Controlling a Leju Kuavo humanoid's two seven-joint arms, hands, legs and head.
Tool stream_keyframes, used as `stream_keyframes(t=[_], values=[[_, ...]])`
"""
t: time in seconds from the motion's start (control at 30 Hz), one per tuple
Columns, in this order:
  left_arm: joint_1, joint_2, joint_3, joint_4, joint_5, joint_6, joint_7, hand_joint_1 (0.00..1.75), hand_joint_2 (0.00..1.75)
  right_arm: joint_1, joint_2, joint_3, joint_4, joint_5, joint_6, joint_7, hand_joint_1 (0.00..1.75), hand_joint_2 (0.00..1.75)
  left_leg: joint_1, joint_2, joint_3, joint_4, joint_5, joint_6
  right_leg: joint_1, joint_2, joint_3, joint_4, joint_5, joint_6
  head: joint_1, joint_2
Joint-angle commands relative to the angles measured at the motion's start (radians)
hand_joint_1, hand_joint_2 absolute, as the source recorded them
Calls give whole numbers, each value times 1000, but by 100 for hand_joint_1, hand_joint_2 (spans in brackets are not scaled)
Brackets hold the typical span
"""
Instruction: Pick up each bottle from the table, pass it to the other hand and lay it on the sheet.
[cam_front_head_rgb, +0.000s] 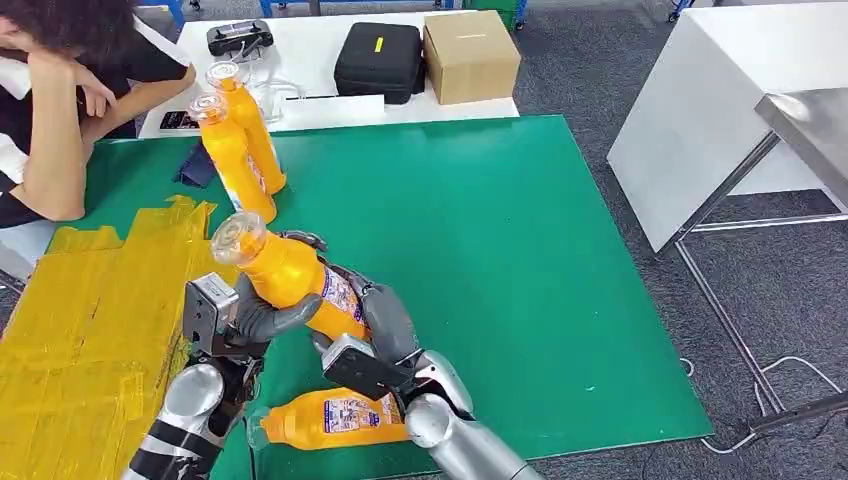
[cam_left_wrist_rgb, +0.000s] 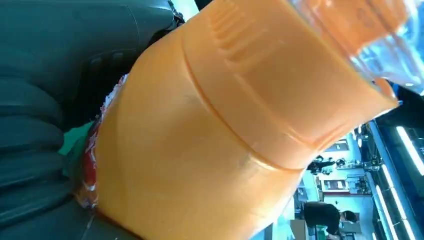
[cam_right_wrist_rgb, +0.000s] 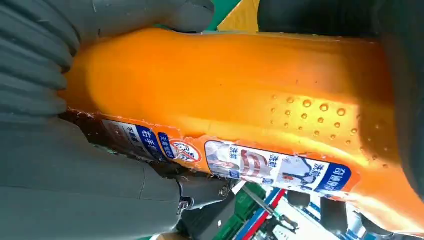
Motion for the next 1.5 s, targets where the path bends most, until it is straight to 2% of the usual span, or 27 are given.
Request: stream_keyframes(t=[0.03,0.27,0.33,0.37,0.4,0.43,0.5,0.57,0.6,0.67,0.73,0.8,0.9,1.0,1.1,1.13,1.23,1.27,1.37,1.5], values=[[-47,5,7,47,0,15,12,175,175,-11,-39,52,-20,-9,10,-6,175,175,1,-2,4,0,-2,-1,1,-1,4,0,-2,-2,0,0],[-47,5,3,51,1,16,12,175,175,-11,-39,53,-20,-12,8,-5,175,175,1,-1,2,0,-1,-1,1,-1,3,0,-1,-1,0,0],[-47,6,2,52,1,17,12,175,175,-10,-40,53,-23,-12,3,-6,175,175,2,-3,6,1,-3,-2,2,-1,7,0,-3,-3,0,0],[-48,8,3,51,1,18,13,175,175,-9,-41,51,-30,-11,-7,-9,164,175,1,-2,4,0,-2,-1,1,-1,4,0,-2,-2,0,0],[-49,10,4,50,2,19,13,175,175,-7,-43,51,-36,-9,-13,-11,30,175,2,-3,6,1,-3,-2,2,-1,7,0,-3,-3,0,0],[-50,14,8,45,-1,27,13,175,175,-4,-48,50,-52,-7,-24,-13,0,175,1,-2,3,0,-1,-1,1,-1,4,0,-1,-2,0,0],[-54,25,13,33,-29,54,5,175,175,3,-58,46,-86,-7,-31,-12,0,175,2,-3,6,1,-3,-2,2,-1,7,1,-3,-3,0,0],[-70,41,31,7,-155,167,-26,175,175,17,-74,37,-142,-5,-41,-13,0,175,2,-2,5,1,-3,-2,2,-1,5,0,-2,-2,0,0],[-73,42,35,4,-157,165,-21,175,175,20,-76,35,-152,-4,-41,-10,0,175,2,-2,3,1,-2,-2,1,-1,4,1,-2,-2,0,0],[-94,51,75,-6,-302,306,-20,175,175,32,-87,25,-201,-1,-44,-8,0,175,1,-1,3,1,-2,-1,1,0,3,1,-1,-2,0,0],[-120,64,119,-1,-379,378,-12,175,175,42,-98,12,-249,0,-50,-11,0,175,2,-1,1,1,-1,-1,2,0,1,0,0,-2,0,0],[-132,65,152,5,-384,358,-13,175,175,47,-101,3,-273,2,-45,-8,0,175,3,-5,4,3,-3,-2,2,-3,4,2,-3,-3,0,0],[-127,59,149,6,-385,358,-13,175,175,47,-100,4,-269,1,-45,-8,0,175,2,-1,3,1,-2,-1,2,1,3,0,-1,-2,0,0],[-147,80,171,23,-510,467,-7,175,175,46,-104,-7,-293,3,-58,-17,0,175,2,-3,5,1,-2,-2,2,-1,5,1,-2,-2,0,0],[-181,140,199,77,-789,568,41,175,175,47,-126,-29,-370,-17,-39,-7,0,175,2,-1,4,2,-3,-2,2,1,4,2,-2,-3,0,0],[-185,161,196,106,-907,575,75,175,175,49,-132,-39,-393,-32,-22,3,0,0,1,-1,2,1,-1,-1,1,0,2,1,-1,-2,0,0],[-169,206,175,203,-1218,607,142,175,175,49,-154,-60,-446,-64,34,26,0,0,1,-1,5,0,-1,-2,1,1,4,1,-1,-2,0,0],[-164,230,158,253,-1358,637,182,175,175,52,-159,-64,-460,-64,43,25,0,175,2,-2,7,0,-2,-2,1,0,7,0,-2,-3,0,0],[-168,271,107,401,-1579,672,271,175,175,52,-173,-61,-476,-67,63,29,0,175,1,-1,5,-2,-1,-1,0,1,4,-1,-1,-2,0,0],[-170,273,103,419,-1578,689,273,175,175,52,-173,-61,-476,-67,63,29,0,175,1,0,4,-1,-1,-1,1,1,3,0,-1,-2,0,0]])
